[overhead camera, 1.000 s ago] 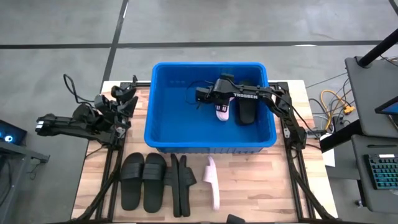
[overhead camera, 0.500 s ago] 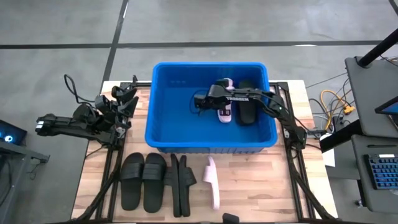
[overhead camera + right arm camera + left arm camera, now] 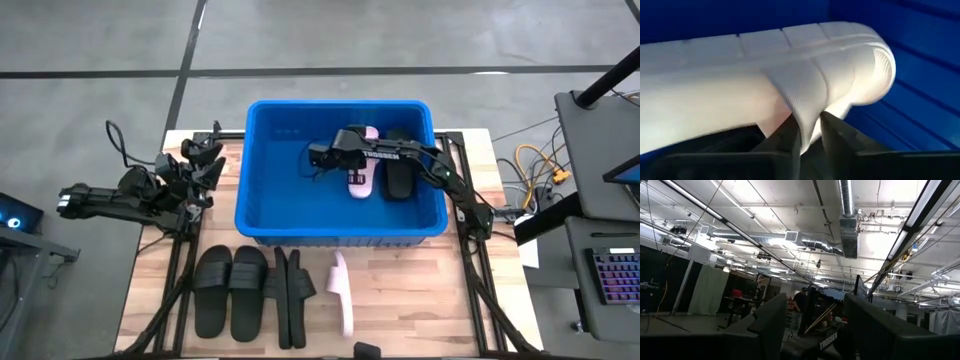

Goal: Pick and place slides into bin
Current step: Put the pink slide into the blue bin

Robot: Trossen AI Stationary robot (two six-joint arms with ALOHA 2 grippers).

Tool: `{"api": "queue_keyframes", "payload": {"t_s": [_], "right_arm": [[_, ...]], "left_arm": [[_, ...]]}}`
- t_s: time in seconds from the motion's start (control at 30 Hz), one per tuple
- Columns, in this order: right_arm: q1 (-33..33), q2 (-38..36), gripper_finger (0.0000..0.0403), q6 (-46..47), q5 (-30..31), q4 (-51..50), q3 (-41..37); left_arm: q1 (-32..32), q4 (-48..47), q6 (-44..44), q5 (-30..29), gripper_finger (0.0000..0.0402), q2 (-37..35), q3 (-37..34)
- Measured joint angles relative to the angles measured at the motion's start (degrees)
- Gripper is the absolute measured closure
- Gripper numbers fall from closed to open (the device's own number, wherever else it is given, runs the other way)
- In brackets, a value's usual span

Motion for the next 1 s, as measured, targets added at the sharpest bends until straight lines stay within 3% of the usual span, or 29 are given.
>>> {"api": "queue_keyframes", "payload": {"t_s": [0.13, 0.43, 0.63, 0.87, 1.0], "right_arm": [[-0.13, -0.03, 0.027, -0.89, -5.13, -1.41, 2.2], [0.03, -0.12, 0.0174, -3.87, -6.7, -2.39, 4.05], [0.06, -0.65, 0.0168, -1.94, -9.44, -2.37, 5.73], [-1.54, -6.12, 0.0186, -2.37, -29.1, 6.38, 4.36], [-2.08, -9.17, 0.0197, -4.75, -28.88, 10.39, 2.54]], "left_arm": [[0.0, 0.07, -0.02, -0.02, 0.0217, -0.17, 0.0], [0.0, 0.2, -0.02, -0.02, 0.0217, -0.56, 0.0], [0.0, 0.08, -0.01, -0.01, 0.0217, -0.79, 0.0], [0.0, -0.04, 0.0, -0.01, 0.0217, -1.36, 0.0], [0.0, -0.22, 0.0, 0.0, 0.0217, -1.83, 0.0]]}}
